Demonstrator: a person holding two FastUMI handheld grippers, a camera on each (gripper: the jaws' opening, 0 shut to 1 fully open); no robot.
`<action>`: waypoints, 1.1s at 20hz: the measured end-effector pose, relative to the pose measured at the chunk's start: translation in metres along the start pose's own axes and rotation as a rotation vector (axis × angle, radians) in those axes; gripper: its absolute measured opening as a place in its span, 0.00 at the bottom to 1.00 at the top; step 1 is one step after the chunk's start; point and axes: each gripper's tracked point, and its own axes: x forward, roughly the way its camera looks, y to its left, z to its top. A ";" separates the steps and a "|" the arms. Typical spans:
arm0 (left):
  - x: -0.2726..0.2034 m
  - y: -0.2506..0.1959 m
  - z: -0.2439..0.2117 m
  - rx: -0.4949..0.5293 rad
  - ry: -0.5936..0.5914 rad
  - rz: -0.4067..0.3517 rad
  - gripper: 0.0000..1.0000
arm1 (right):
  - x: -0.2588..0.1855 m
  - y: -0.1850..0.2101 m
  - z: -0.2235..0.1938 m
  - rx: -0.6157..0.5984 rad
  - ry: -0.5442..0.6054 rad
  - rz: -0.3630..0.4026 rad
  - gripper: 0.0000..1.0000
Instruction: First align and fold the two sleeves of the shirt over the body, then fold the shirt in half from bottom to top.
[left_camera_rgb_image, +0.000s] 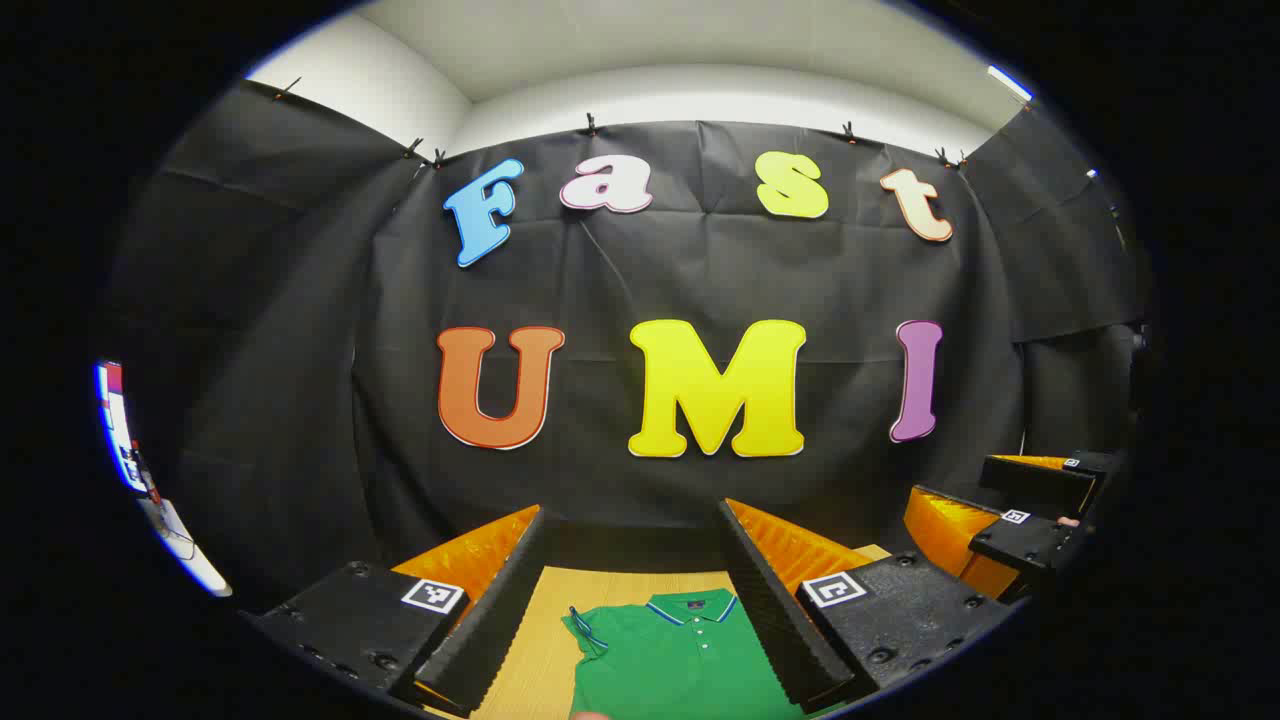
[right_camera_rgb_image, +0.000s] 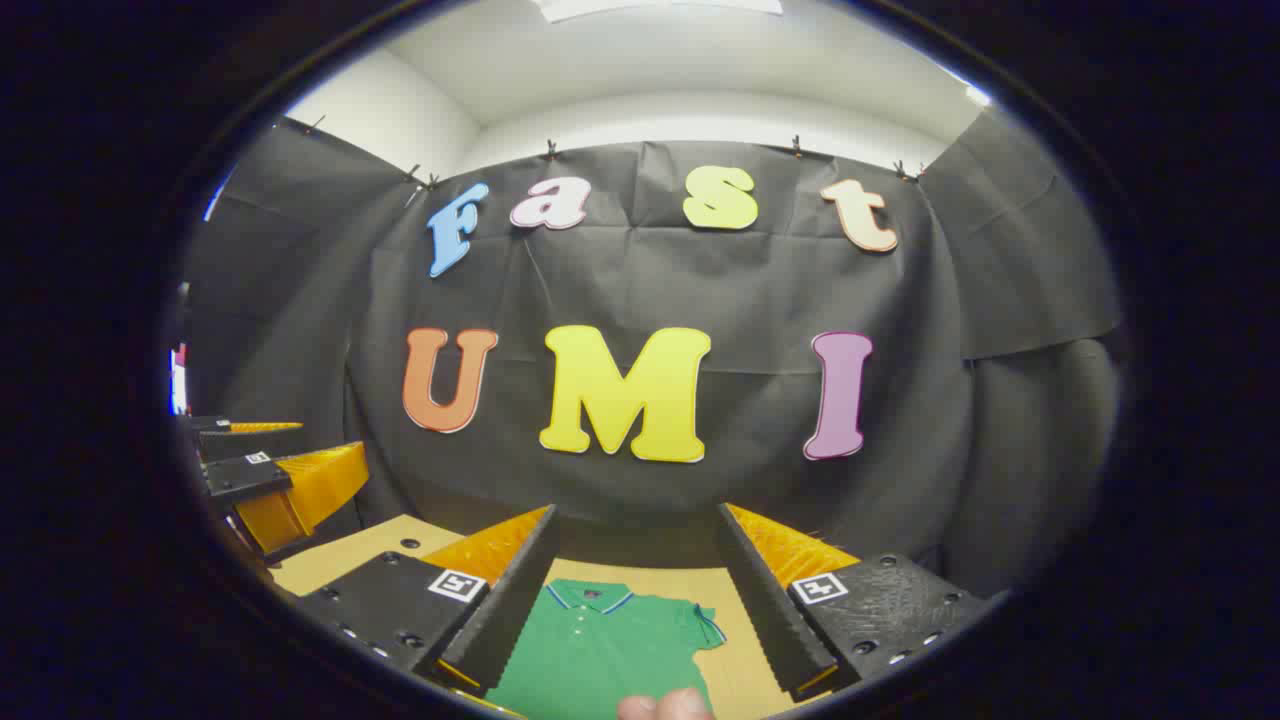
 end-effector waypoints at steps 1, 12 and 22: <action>0.000 0.000 0.000 0.003 0.000 -0.001 1.00 | 0.001 0.000 0.000 0.008 -0.002 0.000 0.96; 0.016 -0.005 -0.005 0.000 0.029 -0.021 1.00 | 0.020 -0.007 -0.002 0.018 0.016 -0.001 0.95; 0.019 -0.008 -0.009 0.007 0.043 -0.022 1.00 | 0.032 -0.010 -0.009 0.032 0.035 0.018 0.95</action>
